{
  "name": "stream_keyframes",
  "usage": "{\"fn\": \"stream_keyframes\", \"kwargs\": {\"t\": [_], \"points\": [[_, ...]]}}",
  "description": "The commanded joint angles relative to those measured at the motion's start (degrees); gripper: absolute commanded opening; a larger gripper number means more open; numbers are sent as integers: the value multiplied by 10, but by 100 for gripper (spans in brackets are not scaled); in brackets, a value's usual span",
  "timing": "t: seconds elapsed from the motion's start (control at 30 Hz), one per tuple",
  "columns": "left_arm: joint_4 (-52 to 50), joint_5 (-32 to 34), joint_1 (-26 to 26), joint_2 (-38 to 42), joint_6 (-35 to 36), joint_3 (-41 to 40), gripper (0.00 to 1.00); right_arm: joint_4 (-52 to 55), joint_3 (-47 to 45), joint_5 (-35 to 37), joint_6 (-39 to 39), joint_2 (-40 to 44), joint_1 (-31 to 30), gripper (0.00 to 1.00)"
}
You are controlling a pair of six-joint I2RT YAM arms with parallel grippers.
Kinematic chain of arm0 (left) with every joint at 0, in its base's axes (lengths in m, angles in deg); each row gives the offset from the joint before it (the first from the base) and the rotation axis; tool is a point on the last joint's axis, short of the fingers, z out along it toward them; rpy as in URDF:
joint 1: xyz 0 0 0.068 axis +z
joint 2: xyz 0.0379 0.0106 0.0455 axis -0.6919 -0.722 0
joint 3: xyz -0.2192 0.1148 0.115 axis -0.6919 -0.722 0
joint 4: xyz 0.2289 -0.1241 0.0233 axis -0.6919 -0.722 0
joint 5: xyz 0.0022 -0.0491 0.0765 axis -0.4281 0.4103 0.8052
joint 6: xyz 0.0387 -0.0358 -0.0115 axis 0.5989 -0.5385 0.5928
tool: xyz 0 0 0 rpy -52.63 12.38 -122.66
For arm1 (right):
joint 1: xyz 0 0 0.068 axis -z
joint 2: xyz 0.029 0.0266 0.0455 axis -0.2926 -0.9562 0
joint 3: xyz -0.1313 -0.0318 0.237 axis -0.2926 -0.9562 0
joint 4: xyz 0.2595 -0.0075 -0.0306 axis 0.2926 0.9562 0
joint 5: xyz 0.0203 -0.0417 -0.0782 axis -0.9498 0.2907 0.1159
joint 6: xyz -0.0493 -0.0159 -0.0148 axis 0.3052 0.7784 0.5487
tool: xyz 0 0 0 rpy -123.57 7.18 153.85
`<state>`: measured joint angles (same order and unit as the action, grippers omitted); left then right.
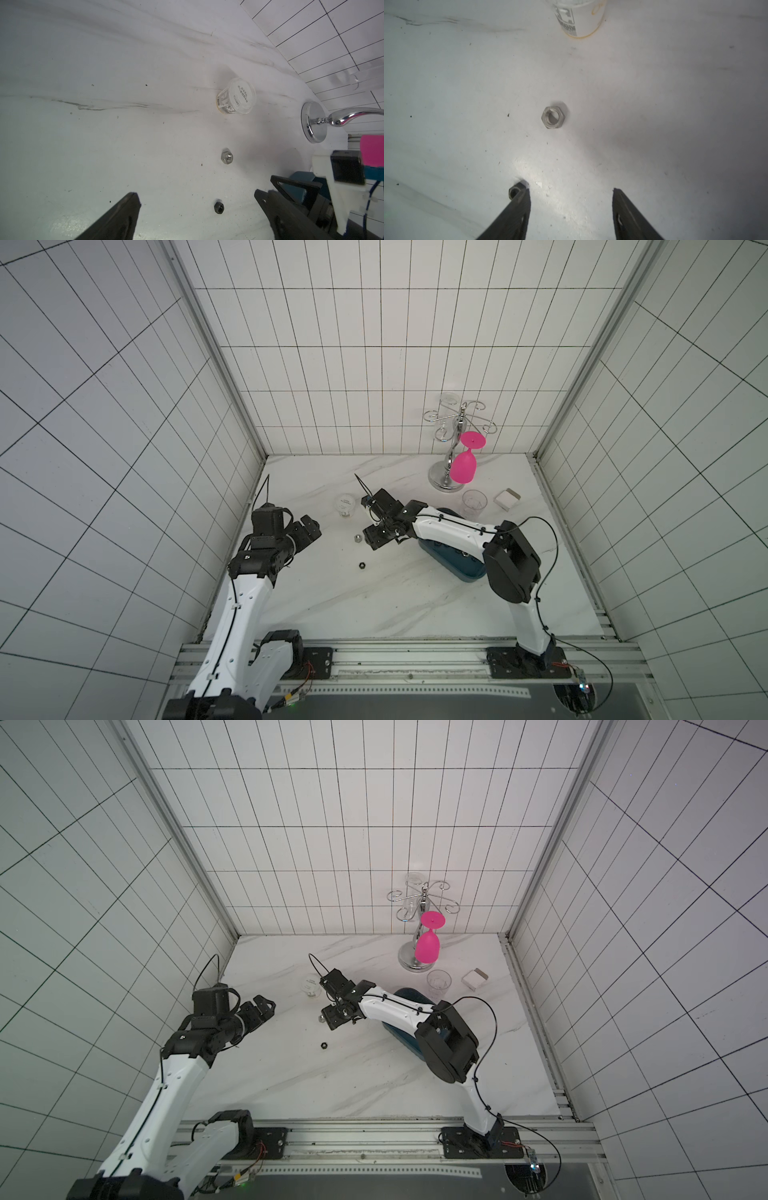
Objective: Put the nuts on the desktop into the storage box
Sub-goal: Pick up the nut from the center of the board.
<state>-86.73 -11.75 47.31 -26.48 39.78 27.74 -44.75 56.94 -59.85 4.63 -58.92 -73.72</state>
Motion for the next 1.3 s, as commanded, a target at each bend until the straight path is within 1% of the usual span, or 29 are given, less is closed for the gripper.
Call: {"fn": "stream_keyframes", "kwargs": {"t": [0.0, 0.13, 0.4, 0.57, 0.7, 0.73, 0.8, 0.87, 0.97, 1.03, 1.1, 1.27], "points": [[-10, -1, 5, 20, 23, 1, 98, 42, 76, 2, 26, -53, -6, 65], [-22, 6, 8, 23, 34, 5, 98, 50, 127, 0, 33, -97, -13, 65], [-26, 10, 8, 25, 34, 3, 98, 104, 235, -1, 47, -179, -23, 57], [-26, 14, 8, 26, 34, 1, 98, 128, 267, -4, 48, -210, -25, 52], [-26, 15, 8, 26, 35, 1, 98, 138, 271, -2, 49, -223, -27, 48], [-26, 15, 8, 26, 35, 2, 98, 140, 271, -1, 49, -224, -28, 46], [-26, 15, 8, 25, 36, 3, 98, 139, 267, 5, 49, -223, -29, 35], [-25, 15, 8, 24, 36, 4, 98, 128, 253, 11, 49, -214, -30, 25], [-26, 11, 8, 21, 37, 8, 98, 111, 226, 17, 47, -188, -30, 18], [-26, 9, 8, 19, 38, 12, 98, 84, 199, 22, 46, -159, -29, 16], [-17, -10, 8, 15, 48, 13, 98, 64, 160, 29, 42, -115, -28, 16], [17, -50, -2, -8, 21, 13, 98, 5, 11, 39, 13, 36, -9, 16]]}}
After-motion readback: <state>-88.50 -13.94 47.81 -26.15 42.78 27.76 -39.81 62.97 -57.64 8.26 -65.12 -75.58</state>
